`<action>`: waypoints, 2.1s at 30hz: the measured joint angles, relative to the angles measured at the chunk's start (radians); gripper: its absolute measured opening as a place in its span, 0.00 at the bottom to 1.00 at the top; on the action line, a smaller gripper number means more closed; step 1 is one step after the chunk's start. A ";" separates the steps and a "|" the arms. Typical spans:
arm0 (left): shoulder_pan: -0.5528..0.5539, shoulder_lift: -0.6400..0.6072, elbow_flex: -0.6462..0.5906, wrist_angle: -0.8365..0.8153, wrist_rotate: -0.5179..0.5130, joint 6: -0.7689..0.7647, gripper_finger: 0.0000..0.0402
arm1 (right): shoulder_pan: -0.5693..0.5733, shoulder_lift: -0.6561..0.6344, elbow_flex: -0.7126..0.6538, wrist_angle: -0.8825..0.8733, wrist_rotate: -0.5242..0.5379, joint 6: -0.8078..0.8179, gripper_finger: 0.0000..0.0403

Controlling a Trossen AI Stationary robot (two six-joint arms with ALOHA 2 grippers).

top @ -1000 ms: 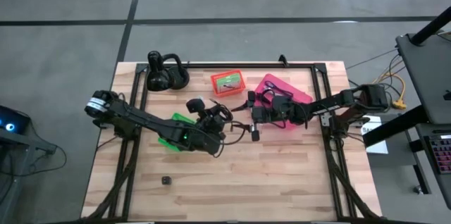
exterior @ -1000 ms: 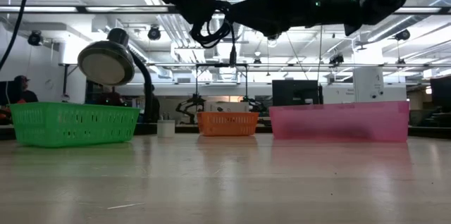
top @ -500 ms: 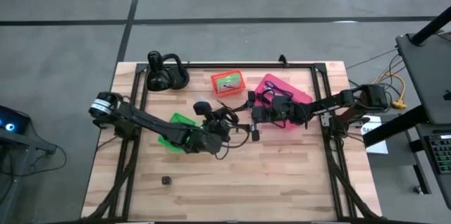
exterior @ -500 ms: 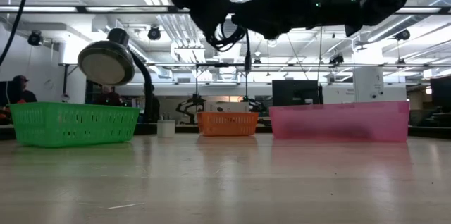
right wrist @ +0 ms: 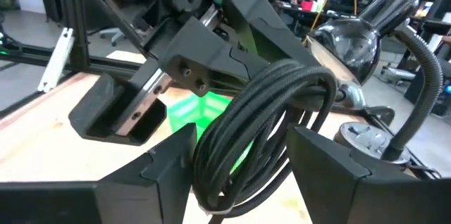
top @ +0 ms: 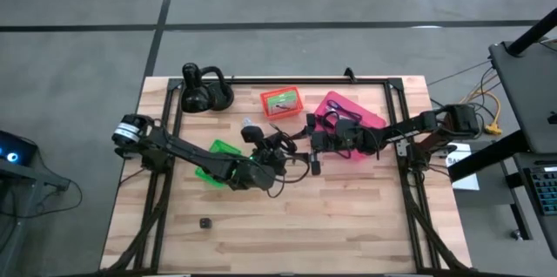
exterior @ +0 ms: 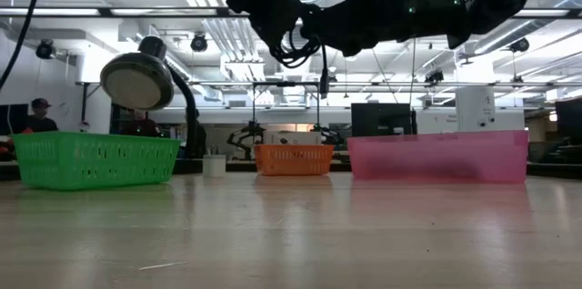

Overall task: Pick and place items into bin
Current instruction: Put the black charger cable into the pink bin

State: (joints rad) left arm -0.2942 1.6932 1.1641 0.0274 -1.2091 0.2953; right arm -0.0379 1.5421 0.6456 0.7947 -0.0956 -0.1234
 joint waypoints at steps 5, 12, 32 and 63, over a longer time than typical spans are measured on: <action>0.001 -0.001 0.000 0.009 -0.005 0.007 0.03 | 0.000 0.000 0.000 -0.007 0.054 -0.018 0.44; 0.001 -0.002 0.000 0.009 -0.005 0.007 0.03 | 0.001 0.000 -0.001 -0.010 0.068 -0.033 0.25; 0.000 -0.003 -0.001 0.010 0.004 0.008 0.24 | 0.000 0.000 -0.001 -0.034 0.180 -0.062 0.07; -0.117 -0.212 -0.010 -0.429 -0.099 -0.361 0.43 | 0.003 -0.038 -0.006 -0.135 0.669 -0.141 0.07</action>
State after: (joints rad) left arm -0.4116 1.4810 1.1545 -0.4018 -1.3077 -0.0657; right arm -0.0353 1.5039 0.6392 0.6597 0.5734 -0.2645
